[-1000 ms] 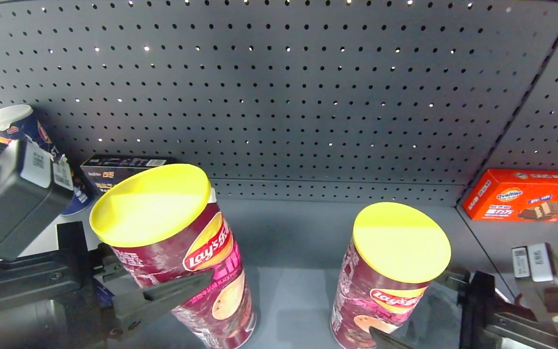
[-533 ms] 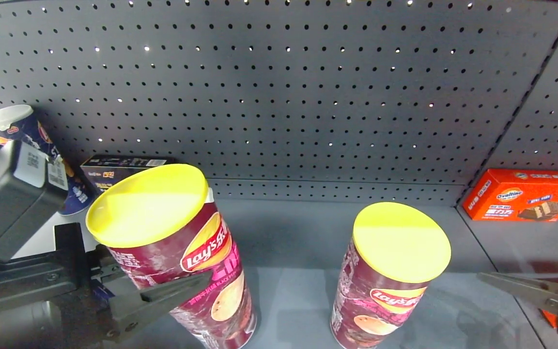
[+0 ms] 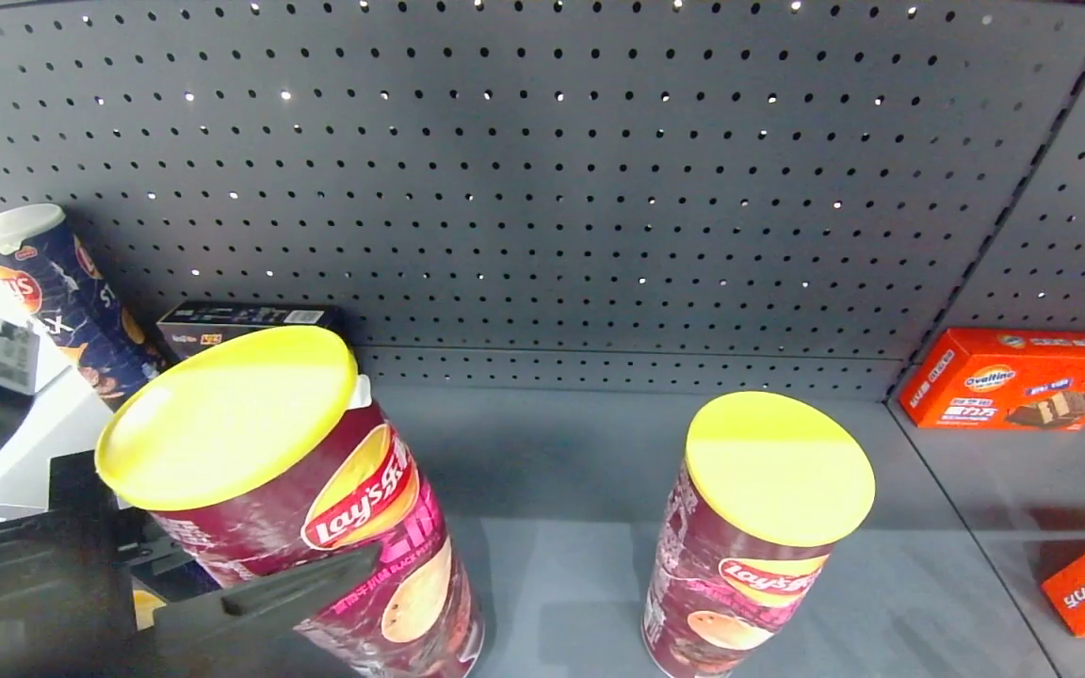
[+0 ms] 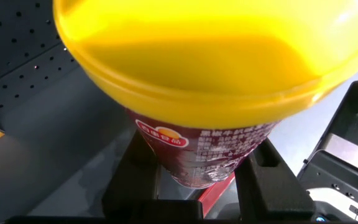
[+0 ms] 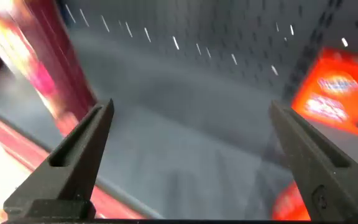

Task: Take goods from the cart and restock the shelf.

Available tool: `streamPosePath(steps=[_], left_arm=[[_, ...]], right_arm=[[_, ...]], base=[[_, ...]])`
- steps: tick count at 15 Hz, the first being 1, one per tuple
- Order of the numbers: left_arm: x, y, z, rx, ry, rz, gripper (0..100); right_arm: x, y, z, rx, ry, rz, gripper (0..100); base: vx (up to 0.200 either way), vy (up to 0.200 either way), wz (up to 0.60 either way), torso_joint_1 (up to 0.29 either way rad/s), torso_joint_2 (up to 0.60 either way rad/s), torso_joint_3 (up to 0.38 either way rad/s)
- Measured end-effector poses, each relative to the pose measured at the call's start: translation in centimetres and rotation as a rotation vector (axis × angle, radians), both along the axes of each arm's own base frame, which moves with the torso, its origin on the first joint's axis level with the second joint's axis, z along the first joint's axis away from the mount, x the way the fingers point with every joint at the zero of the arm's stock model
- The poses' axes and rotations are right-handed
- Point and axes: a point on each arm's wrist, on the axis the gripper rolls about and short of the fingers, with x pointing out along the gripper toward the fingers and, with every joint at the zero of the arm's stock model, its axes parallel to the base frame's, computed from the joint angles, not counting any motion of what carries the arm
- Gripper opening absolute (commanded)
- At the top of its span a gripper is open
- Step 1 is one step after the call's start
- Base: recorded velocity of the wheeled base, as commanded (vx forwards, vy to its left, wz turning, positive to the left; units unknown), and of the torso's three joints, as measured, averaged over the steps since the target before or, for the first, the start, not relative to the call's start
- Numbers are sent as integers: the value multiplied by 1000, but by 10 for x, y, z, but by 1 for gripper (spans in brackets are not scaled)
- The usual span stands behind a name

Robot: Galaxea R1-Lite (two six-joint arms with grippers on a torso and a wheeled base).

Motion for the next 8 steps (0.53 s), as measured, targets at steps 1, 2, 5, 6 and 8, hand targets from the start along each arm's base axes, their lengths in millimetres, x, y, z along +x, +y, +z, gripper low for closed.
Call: streamPosePath(steps=[1, 2, 5, 6, 8], left_arm=[[-2, 2, -1, -2, -2, 0, 0], [-4, 4, -1, -8, -3, 0, 0], [-9, 9, 1, -48, 4, 7, 0], [-11, 11, 1, -50, 3, 5, 0], [-13, 12, 0, -53, -2, -4, 0]], right_arm=[[-1, -1, -5, -64, 13, -20, 100], [-1, -2, -8, -109, 18, -31, 100], [-1, -1, -8, -152, 8, -25, 100], [0, 0, -8, -161, 14, -17, 100], [5, 6, -12, -194, 44, 24, 100]], base=[[0, 0, 0, 0, 0, 0], [0, 0, 0, 0, 0, 0], [0, 0, 0, 0, 0, 0], [0, 0, 0, 0, 0, 0], [0, 0, 0, 0, 0, 0]])
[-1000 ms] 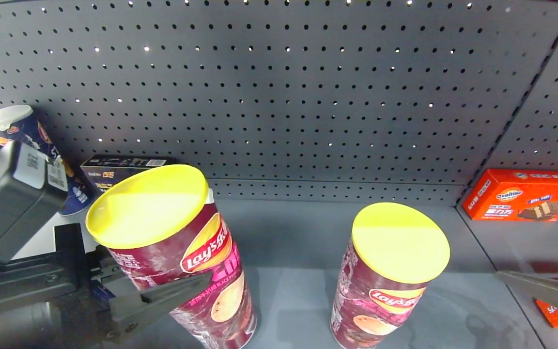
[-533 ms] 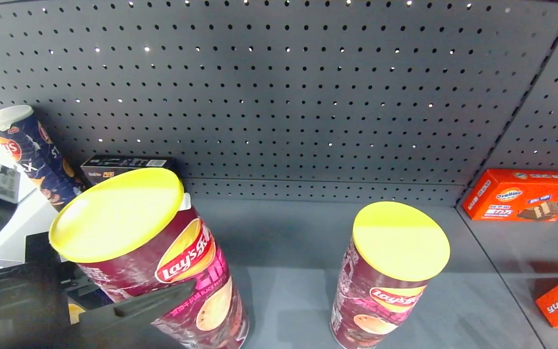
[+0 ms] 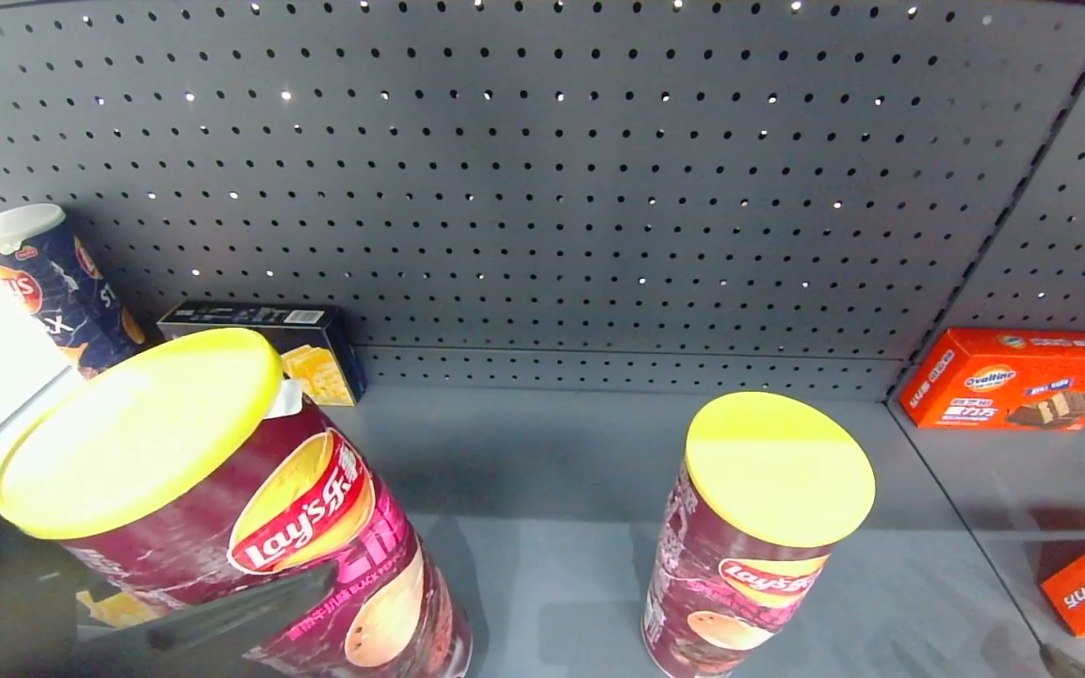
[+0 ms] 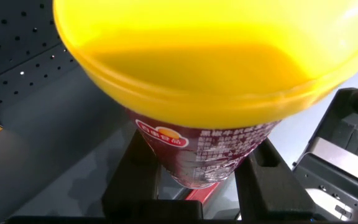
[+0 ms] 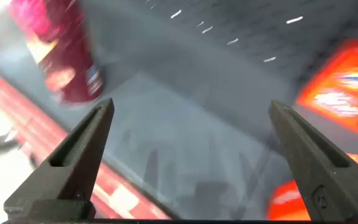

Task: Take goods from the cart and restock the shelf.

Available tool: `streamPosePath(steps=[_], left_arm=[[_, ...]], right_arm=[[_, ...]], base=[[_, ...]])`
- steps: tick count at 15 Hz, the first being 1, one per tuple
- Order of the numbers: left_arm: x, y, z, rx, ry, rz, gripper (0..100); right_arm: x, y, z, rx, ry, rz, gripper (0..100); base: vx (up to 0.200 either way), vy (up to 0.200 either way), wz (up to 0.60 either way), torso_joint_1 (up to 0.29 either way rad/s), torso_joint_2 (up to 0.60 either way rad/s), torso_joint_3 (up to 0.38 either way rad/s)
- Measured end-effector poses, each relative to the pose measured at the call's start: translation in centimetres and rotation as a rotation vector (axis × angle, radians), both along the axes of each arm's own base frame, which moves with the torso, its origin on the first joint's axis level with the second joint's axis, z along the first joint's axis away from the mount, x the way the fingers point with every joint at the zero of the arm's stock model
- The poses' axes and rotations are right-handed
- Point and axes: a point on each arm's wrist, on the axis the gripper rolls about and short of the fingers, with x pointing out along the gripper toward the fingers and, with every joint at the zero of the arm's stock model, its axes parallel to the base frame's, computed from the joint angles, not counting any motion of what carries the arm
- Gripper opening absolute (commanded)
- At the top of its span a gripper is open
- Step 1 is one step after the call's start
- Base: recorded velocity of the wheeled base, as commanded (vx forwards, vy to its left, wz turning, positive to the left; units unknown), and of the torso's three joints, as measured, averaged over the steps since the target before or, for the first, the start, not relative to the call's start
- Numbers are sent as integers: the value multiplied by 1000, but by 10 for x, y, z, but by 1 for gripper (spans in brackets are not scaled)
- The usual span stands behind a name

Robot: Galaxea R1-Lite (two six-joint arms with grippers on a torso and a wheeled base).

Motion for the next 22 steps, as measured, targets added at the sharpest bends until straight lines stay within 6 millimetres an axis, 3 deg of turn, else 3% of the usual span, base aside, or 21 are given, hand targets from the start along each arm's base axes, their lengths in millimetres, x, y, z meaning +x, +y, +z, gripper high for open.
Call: streamPosePath(steps=[7, 12, 15, 18, 22], left_arm=[[-3, -1, 0, 7, -14, -59, 0], [6, -10, -3, 43, 1, -57, 0], [9, -12, -4, 51, 11, -55, 0], [10, -13, -8, 62, 22, -56, 0], [10, -13, -8, 59, 25, -55, 0]], right_arm=[[-2, 5, -50, -103, 210, 222, 100], [-3, 2, -47, -4, 235, 207, 100], [-3, -5, -46, 37, 218, 95, 100], [-6, -20, -51, 73, 181, -174, 100], [-36, -34, -68, 125, 91, -569, 100]], base=[[0, 0, 0, 0, 0, 0], [0, 0, 0, 0, 0, 0], [0, 0, 0, 0, 0, 0], [0, 0, 0, 0, 0, 0], [0, 0, 0, 0, 0, 0]])
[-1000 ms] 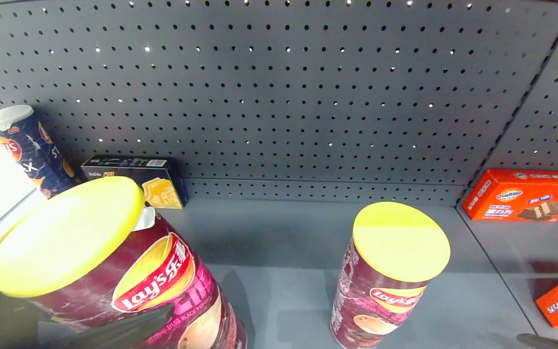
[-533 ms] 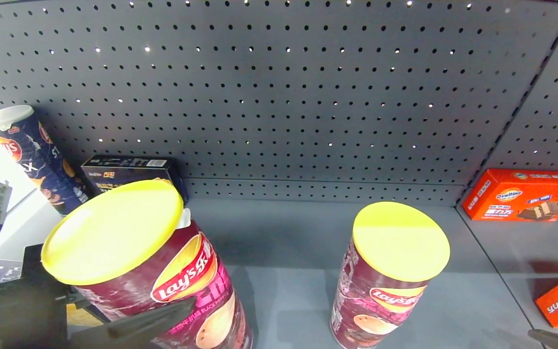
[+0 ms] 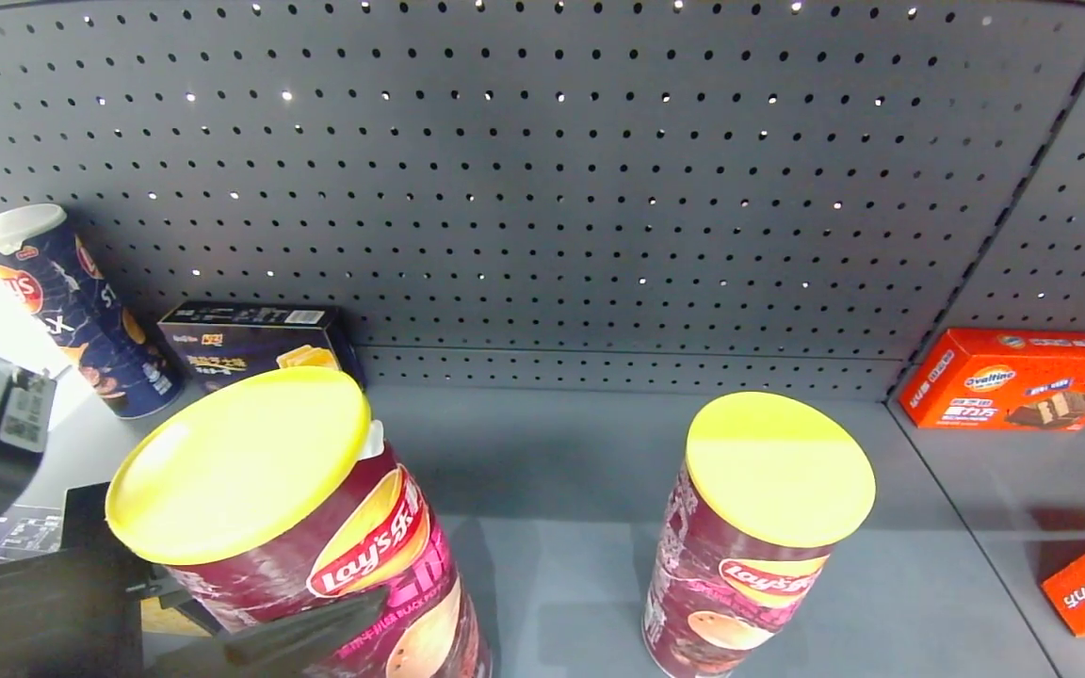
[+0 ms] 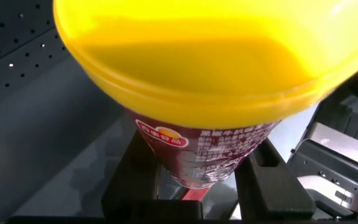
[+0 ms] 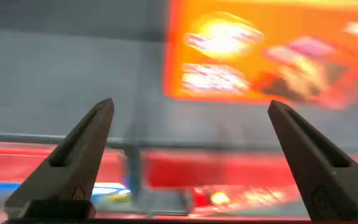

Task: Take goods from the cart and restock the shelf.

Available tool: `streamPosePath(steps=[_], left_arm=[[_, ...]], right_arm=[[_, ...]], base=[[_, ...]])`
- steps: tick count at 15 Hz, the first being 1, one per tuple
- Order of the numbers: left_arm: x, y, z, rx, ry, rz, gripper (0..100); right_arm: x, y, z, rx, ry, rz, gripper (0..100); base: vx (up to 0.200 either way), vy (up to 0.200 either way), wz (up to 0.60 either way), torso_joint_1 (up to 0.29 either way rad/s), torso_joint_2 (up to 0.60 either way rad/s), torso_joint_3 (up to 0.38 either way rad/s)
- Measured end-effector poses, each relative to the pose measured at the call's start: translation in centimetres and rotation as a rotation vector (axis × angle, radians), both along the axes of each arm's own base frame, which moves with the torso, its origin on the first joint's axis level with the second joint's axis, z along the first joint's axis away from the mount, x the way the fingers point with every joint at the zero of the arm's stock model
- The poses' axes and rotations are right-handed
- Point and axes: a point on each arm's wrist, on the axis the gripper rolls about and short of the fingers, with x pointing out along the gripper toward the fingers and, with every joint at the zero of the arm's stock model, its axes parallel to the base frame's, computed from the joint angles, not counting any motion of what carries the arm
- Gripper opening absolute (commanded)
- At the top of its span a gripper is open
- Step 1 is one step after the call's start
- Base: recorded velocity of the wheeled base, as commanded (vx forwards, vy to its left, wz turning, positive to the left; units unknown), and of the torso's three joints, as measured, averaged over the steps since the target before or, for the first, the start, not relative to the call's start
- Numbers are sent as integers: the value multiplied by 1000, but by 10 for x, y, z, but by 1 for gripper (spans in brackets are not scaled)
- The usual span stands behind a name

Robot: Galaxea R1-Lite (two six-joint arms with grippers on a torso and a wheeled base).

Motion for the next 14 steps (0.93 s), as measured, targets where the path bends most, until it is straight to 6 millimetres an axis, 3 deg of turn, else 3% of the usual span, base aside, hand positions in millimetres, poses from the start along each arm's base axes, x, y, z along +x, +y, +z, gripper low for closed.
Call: streamPosePath(steps=[4, 7, 10, 14], left_arm=[[0, 0, -1, -25, -23, 4, 0], [1, 0, -4, -38, -35, 7, 0], [0, 1, -10, -41, -38, 6, 0], [0, 1, -15, -35, -30, 7, 0]], right_arm=[[-18, 1, -16, -18, -35, -156, 100], [-20, 3, -17, -17, -62, -146, 100], [-21, 6, -19, 11, -62, -23, 100], [-22, 3, -25, 86, -22, -159, 100]], base=[[0, 0, 0, 0, 0, 0], [0, 0, 0, 0, 0, 0], [0, 0, 0, 0, 0, 0], [0, 0, 0, 0, 0, 0]])
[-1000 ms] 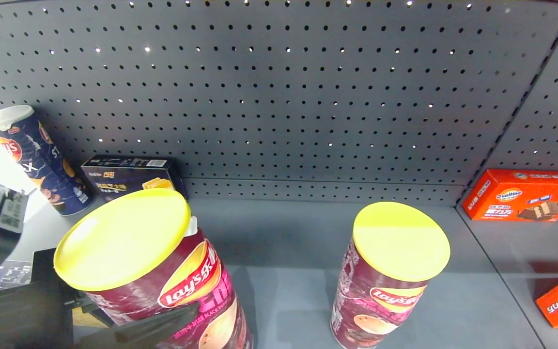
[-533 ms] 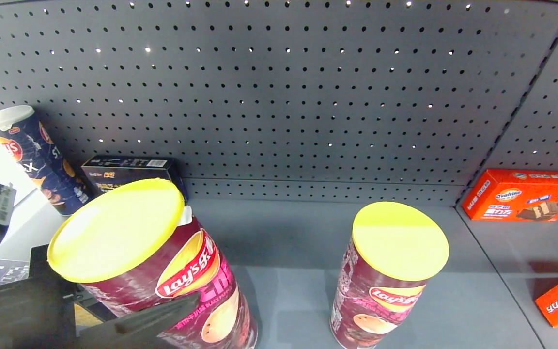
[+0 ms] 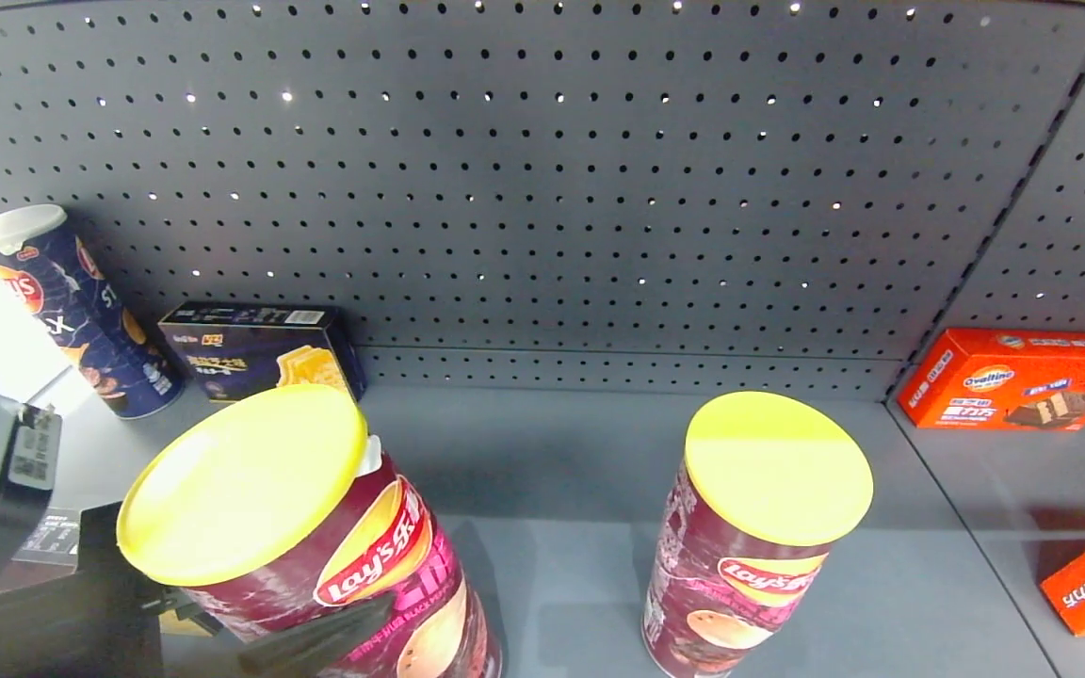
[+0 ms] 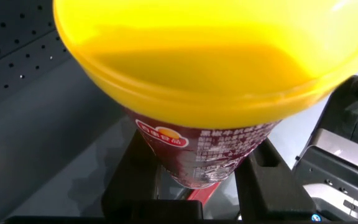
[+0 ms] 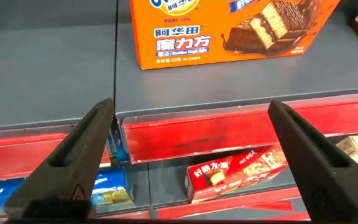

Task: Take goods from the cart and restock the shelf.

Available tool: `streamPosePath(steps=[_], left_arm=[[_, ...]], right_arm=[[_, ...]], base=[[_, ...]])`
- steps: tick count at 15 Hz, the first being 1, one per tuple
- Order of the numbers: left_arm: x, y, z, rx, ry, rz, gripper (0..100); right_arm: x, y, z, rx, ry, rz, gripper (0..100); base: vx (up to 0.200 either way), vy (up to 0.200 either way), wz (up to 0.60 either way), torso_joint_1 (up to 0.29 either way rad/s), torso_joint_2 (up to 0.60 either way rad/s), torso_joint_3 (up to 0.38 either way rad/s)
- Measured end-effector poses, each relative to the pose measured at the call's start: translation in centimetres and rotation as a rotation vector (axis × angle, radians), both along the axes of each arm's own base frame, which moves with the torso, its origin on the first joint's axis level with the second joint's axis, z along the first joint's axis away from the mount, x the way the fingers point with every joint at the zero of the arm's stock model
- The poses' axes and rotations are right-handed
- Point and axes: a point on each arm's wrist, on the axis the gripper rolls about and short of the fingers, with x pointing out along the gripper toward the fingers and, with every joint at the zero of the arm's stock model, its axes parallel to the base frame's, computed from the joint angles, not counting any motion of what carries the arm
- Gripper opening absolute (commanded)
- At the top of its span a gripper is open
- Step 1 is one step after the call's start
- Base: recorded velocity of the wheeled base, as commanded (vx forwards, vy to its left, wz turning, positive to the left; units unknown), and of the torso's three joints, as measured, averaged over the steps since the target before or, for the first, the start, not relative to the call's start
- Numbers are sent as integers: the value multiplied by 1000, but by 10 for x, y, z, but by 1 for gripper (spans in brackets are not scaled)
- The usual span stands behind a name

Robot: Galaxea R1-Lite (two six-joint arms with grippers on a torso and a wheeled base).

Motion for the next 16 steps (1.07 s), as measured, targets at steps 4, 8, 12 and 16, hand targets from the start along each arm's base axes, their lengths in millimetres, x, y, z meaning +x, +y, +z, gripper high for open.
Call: streamPosePath(steps=[4, 8, 12, 16], left_arm=[[0, 0, 0, -5, 3, 2, 0], [0, 0, 2, -10, 1, 4, 0], [6, -5, 17, -28, -25, 6, 0], [26, -18, 40, -17, -20, 32, 0]], right_arm=[[0, 0, 0, 0, -1, -1, 100], [0, 0, 0, 0, 0, -1, 100], [0, 0, 0, 0, 0, 0, 100], [0, 0, 0, 0, 0, 0, 100]], base=[[0, 0, 0, 0, 0, 0], [0, 0, 0, 0, 0, 0], [0, 0, 0, 0, 0, 0], [0, 0, 0, 0, 0, 0]])
